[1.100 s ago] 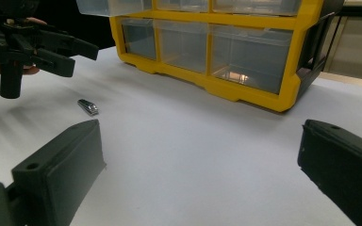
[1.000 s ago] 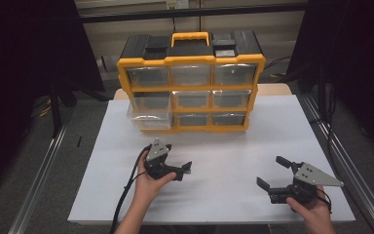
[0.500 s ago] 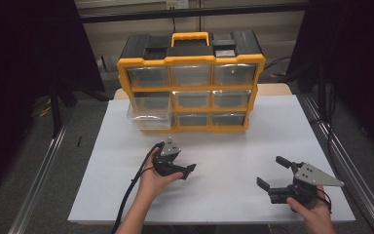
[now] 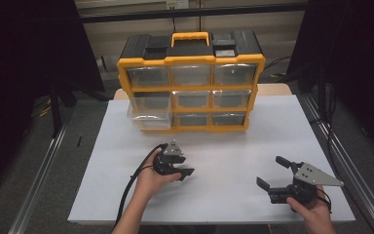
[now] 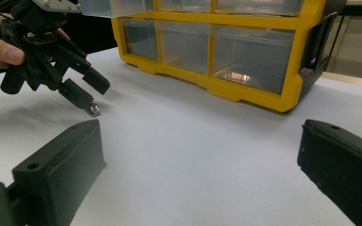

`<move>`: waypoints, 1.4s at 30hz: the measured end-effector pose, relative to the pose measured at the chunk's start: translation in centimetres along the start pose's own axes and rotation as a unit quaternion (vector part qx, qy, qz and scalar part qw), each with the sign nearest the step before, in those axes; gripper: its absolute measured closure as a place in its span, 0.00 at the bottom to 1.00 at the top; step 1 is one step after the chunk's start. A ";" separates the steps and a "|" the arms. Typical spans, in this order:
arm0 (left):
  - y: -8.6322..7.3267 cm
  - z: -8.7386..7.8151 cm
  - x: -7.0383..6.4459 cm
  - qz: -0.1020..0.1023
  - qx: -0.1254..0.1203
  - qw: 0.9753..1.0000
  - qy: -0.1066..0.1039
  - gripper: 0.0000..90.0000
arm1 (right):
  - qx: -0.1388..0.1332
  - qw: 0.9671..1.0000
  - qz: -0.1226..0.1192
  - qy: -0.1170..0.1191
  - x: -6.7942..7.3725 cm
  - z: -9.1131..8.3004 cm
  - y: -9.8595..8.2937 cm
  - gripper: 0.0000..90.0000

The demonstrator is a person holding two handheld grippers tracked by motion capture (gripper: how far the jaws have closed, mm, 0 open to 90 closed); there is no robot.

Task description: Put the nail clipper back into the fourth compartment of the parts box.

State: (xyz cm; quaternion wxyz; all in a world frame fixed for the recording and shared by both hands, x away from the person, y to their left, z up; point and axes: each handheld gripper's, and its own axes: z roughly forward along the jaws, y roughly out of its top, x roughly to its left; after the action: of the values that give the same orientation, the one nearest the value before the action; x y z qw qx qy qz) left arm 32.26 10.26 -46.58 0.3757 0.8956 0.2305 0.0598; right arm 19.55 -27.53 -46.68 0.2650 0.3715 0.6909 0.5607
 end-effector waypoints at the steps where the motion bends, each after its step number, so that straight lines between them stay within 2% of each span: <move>1: 0.0 0.0 0.1 -0.003 0.010 1.000 -0.002 0.55 | 0.000 1.000 0.000 -0.001 0.0 0.0 0.0 0.01; 3: -0.1 0.2 0.1 -0.003 0.007 1.000 -0.004 0.59 | -0.002 1.000 0.001 -0.001 0.0 0.0 0.0 0.01; 4: -0.1 0.2 0.1 -0.003 0.010 1.000 -0.004 0.62 | -0.002 1.000 0.001 0.000 0.0 0.0 0.0 0.01; 5: -0.1 0.3 0.2 0.006 0.014 1.000 -0.004 0.64 | -0.001 1.000 0.000 0.001 0.0 0.0 0.0 0.01; 7: -0.2 0.4 0.0 0.005 0.019 1.000 -0.010 0.69 | -0.001 1.000 0.001 0.001 0.0 0.0 0.0 0.01; 8: -0.2 0.5 -0.1 0.008 0.037 0.999 -0.013 0.70 | -0.001 1.000 0.001 0.001 0.0 0.0 0.0 0.01; 9: -0.2 0.4 0.1 0.024 0.053 0.998 -0.013 0.71 | -0.001 1.000 0.001 0.001 0.0 0.0 0.0 0.01; 11: -0.2 0.4 0.2 0.022 0.051 0.998 -0.013 0.74 | -0.001 1.000 0.002 0.001 0.0 0.0 0.0 0.01; 12: -0.1 0.5 0.1 0.014 0.048 0.999 -0.013 0.74 | -0.001 1.000 0.001 0.002 0.0 0.0 0.0 0.01; 14: -0.1 0.5 0.1 0.017 0.048 0.999 -0.014 0.75 | -0.001 1.000 0.001 0.003 0.0 0.0 0.0 0.01; 15: 0.0 0.5 0.0 0.033 0.058 0.998 -0.015 0.75 | -0.001 1.000 0.001 0.003 0.0 0.0 0.0 0.01; 18: 0.1 0.5 -0.1 0.041 0.065 0.997 -0.021 0.83 | -0.001 1.000 -0.001 0.002 0.0 0.0 0.0 0.01; 19: 0.1 0.7 -0.3 0.027 0.057 0.998 -0.019 0.83 | -0.001 1.000 -0.001 0.003 0.0 0.0 0.0 0.01; 20: 0.2 0.6 -0.2 0.029 0.064 0.997 -0.019 0.88 | -0.002 1.000 0.000 0.003 0.0 0.0 0.0 0.01; 22: 0.3 0.6 -0.2 0.034 0.072 0.997 -0.026 0.88 | -0.001 1.000 0.000 0.003 0.0 0.0 0.0 0.01; 23: 0.4 0.7 -0.3 0.021 0.066 0.997 -0.022 0.88 | -0.001 1.000 0.000 0.005 0.0 0.0 0.0 0.01; 24: 0.6 0.6 -0.3 0.018 0.081 0.996 -0.019 0.88 | -0.001 1.000 0.001 0.004 0.0 0.0 0.0 0.01; 25: 0.6 0.6 -0.3 0.018 0.081 0.996 -0.019 0.88 | -0.001 1.000 0.001 0.004 0.0 0.0 0.0 0.01; 26: 0.7 0.8 -0.4 0.009 0.080 0.997 -0.017 0.88 | -0.001 1.000 0.001 0.004 0.0 0.0 0.0 0.01; 28: 1.0 0.8 -0.4 0.013 0.095 0.995 -0.015 0.88 | -0.001 1.000 0.000 0.004 0.0 0.0 0.0 0.01; 30: 1.1 0.9 -0.3 0.015 0.097 0.995 -0.015 0.88 | 0.000 1.000 -0.002 0.003 0.0 0.0 0.0 0.01; 33: 1.2 1.0 -0.3 0.002 0.100 0.995 -0.017 0.87 | 0.002 1.000 -0.002 0.004 0.1 0.2 0.0 0.01; 37: 1.4 0.9 -0.4 0.005 0.111 0.994 -0.010 0.88 | 0.001 1.000 -0.002 0.004 0.1 0.1 0.1 0.01; 38: 1.3 1.0 -0.3 -0.016 0.108 0.994 -0.010 0.89 | 0.001 1.000 -0.002 0.003 0.0 0.1 0.1 0.01; 42: 1.3 0.9 -0.3 -0.027 0.106 0.994 -0.008 0.89 | -0.002 1.000 0.000 0.002 0.0 0.0 0.0 0.01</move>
State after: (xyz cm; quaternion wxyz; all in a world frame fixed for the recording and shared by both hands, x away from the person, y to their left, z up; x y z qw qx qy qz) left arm 32.70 8.72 -46.28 0.2820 0.9242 0.2569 0.0180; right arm 19.62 -27.54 -46.64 0.2639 0.3699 0.6904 0.5629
